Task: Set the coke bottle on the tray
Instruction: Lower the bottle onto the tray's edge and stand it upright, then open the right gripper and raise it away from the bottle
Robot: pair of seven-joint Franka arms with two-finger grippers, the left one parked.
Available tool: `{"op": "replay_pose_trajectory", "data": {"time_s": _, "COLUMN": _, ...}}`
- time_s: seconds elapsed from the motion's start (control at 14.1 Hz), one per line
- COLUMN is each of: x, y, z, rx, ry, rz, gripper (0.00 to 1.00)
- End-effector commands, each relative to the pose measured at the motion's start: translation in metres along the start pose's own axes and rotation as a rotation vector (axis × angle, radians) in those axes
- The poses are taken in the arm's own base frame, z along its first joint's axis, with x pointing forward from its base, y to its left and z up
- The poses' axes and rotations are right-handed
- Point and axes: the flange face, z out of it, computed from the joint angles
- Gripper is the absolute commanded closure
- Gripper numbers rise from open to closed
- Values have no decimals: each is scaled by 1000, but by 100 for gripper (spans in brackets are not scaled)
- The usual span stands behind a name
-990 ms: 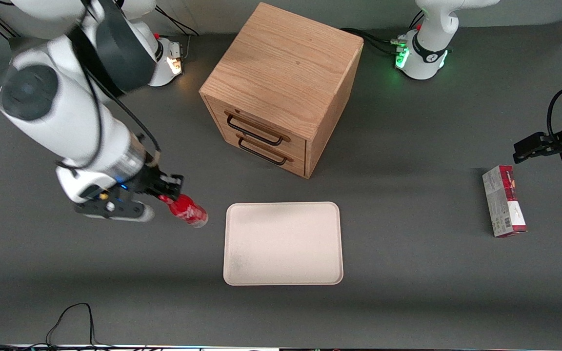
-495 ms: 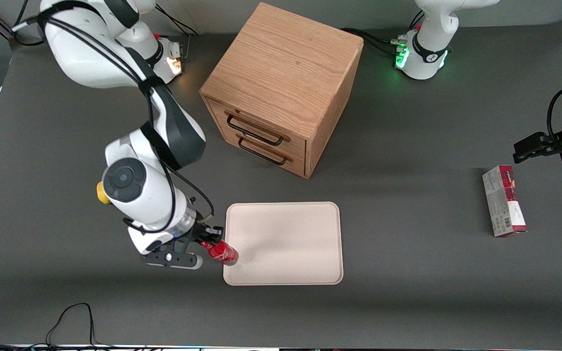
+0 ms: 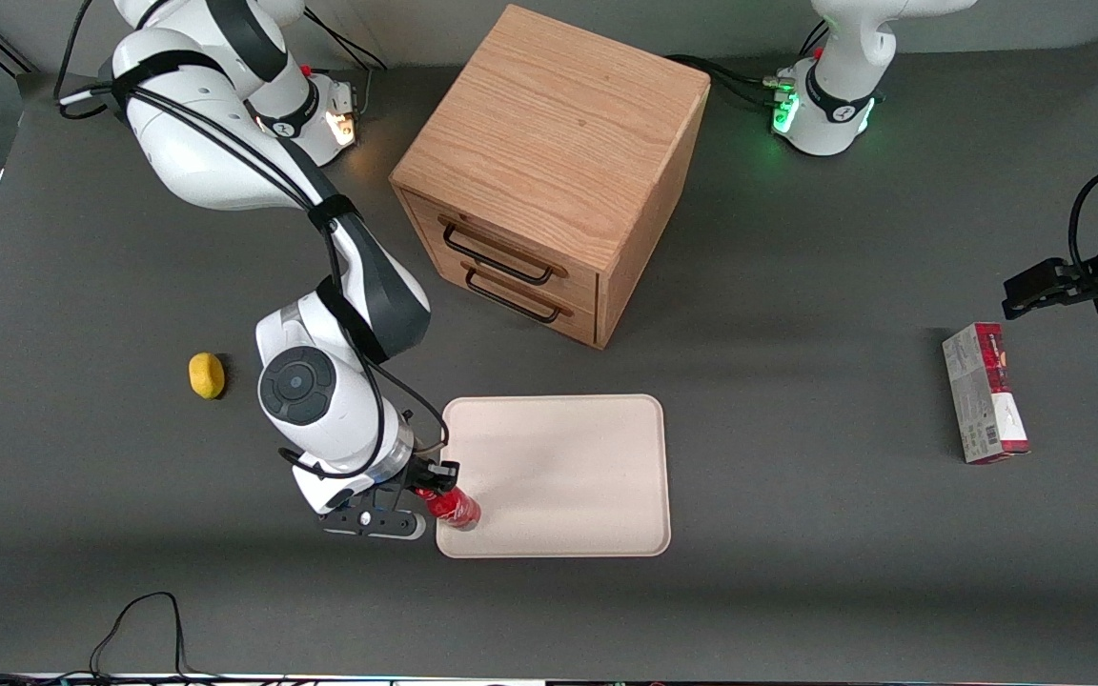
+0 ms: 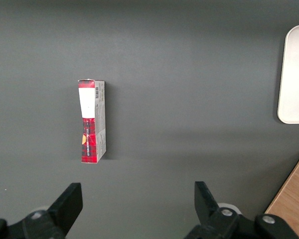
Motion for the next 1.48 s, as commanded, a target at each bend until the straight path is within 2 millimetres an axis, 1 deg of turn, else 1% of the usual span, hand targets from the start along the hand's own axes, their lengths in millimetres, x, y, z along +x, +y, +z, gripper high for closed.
{"op": "replay_pose_trajectory", "data": {"time_s": 0.0, "x": 0, "y": -7, "z": 1, "rx": -16, "ry": 49, "rz": 5, "gripper": 1}}
{"op": "replay_pose_trajectory", "data": {"time_s": 0.07, "x": -3, "y": -9, "z": 7, "rx": -43, "ry": 77, "rz": -19, "gripper": 0}}
{"op": "replay_pose_trajectory", "data": {"time_s": 0.14, "x": -5, "y": -10, "z": 12, "rx": -48, "ry": 92, "rz": 11, "gripper": 0}}
{"op": "replay_pose_trajectory", "data": {"time_s": 0.28, "x": -5, "y": -12, "z": 12, "rx": -35, "ry": 108, "rz": 34, "gripper": 0}}
{"op": "replay_pose_trajectory", "data": {"time_s": 0.42, "x": -3, "y": -11, "z": 4, "rx": -30, "ry": 118, "rz": 36, "gripper": 0}}
{"op": "replay_pose_trajectory", "data": {"time_s": 0.49, "x": -2, "y": -12, "z": -3, "rx": -27, "ry": 125, "rz": 36, "gripper": 0}}
{"op": "replay_pose_trajectory", "data": {"time_s": 0.64, "x": -2, "y": -11, "z": -31, "rx": -20, "ry": 143, "rz": 38, "gripper": 0}}
{"op": "replay_pose_trajectory", "data": {"time_s": 0.71, "x": -6, "y": -9, "z": -45, "rx": -26, "ry": 145, "rz": 34, "gripper": 0}}
{"op": "replay_pose_trajectory", "data": {"time_s": 0.78, "x": -8, "y": 1, "z": -57, "rx": -41, "ry": 135, "rz": 46, "gripper": 0}}
{"op": "replay_pose_trajectory", "data": {"time_s": 0.92, "x": -7, "y": 34, "z": -91, "rx": -27, "ry": 79, "rz": 87, "gripper": 0}}
{"op": "replay_pose_trajectory", "data": {"time_s": 0.99, "x": -10, "y": 51, "z": -111, "rx": -18, "ry": 39, "rz": 50, "gripper": 0}}
{"op": "replay_pose_trajectory", "data": {"time_s": 1.06, "x": -13, "y": 71, "z": -137, "rx": -12, "ry": 7, "rz": 12, "gripper": 0}}
{"op": "replay_pose_trajectory", "data": {"time_s": 1.13, "x": -20, "y": 99, "z": -163, "rx": -25, "ry": -35, "rz": -16, "gripper": 0}}
{"op": "replay_pose_trajectory", "data": {"time_s": 1.27, "x": -40, "y": 146, "z": -201, "rx": -62, "ry": -95, "rz": -60, "gripper": 0}}
{"op": "replay_pose_trajectory", "data": {"time_s": 1.41, "x": -64, "y": 198, "z": -238, "rx": -76, "ry": -131, "rz": -95, "gripper": 0}}
